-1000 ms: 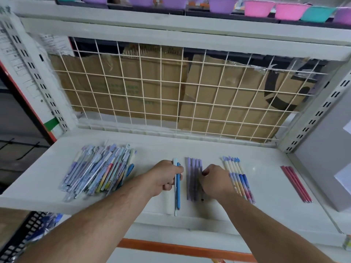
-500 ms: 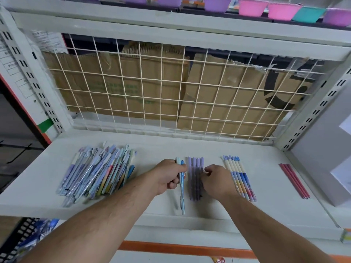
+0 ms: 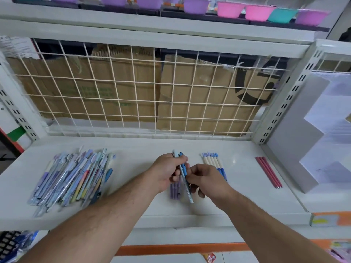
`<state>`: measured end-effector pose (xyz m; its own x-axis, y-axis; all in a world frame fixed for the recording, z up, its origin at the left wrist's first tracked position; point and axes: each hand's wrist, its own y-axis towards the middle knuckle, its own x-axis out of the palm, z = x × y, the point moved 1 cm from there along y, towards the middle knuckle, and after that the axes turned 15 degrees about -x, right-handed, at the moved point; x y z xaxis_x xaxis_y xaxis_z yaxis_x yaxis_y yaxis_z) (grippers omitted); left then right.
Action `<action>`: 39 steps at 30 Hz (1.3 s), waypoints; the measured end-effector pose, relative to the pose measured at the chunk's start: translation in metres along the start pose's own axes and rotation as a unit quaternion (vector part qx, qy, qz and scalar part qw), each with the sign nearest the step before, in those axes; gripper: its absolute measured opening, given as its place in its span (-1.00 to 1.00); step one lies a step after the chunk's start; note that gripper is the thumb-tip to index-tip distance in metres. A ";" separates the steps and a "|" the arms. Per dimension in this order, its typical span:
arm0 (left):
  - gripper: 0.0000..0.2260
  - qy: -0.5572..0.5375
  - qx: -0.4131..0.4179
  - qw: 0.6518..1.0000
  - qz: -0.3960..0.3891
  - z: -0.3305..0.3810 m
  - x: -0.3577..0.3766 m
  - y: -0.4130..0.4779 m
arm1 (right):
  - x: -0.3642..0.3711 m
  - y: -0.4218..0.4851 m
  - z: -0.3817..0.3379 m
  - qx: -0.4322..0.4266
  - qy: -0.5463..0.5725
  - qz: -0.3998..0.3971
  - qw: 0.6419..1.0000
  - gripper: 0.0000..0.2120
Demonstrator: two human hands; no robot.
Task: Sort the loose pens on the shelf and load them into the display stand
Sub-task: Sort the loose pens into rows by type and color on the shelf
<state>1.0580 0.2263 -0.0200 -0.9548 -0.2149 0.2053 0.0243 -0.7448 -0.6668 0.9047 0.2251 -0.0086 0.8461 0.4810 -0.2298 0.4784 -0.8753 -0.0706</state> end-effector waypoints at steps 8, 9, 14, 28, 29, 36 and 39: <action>-0.82 0.010 -0.005 0.999 0.051 -0.002 0.069 0.015 | -0.071 -0.016 0.024 -0.001 -0.096 0.089 0.991 -0.93; -0.80 0.011 -0.006 0.998 0.053 -0.003 0.078 0.018 | -0.083 -0.017 0.029 -0.005 -0.149 0.105 0.983 -0.93; -0.85 0.040 -0.027 0.998 0.041 -0.006 0.119 0.026 | -0.138 -0.021 0.055 0.017 -0.356 0.147 0.923 -0.93; -0.91 0.132 -0.007 0.991 0.014 -0.015 0.165 0.038 | -0.205 -0.010 0.076 0.009 -0.564 0.037 0.825 -0.50; -0.92 0.135 -0.007 0.991 0.014 -0.015 0.166 0.038 | -0.206 -0.009 0.076 0.007 -0.567 0.039 0.823 -0.55; -0.91 0.128 0.002 0.992 0.008 -0.014 0.171 0.036 | -0.211 -0.006 0.073 0.003 -0.584 0.054 0.810 -0.86; -0.91 0.123 0.004 0.992 0.005 -0.013 0.170 0.034 | -0.211 -0.005 0.076 0.000 -0.583 0.051 0.811 -0.73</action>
<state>0.8926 0.1730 -0.0172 -0.9979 -0.0625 0.0169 0.0357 -0.7492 -0.6614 0.7062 0.1237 -0.0334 0.0843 0.0317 -0.9959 0.4190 -0.9080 0.0066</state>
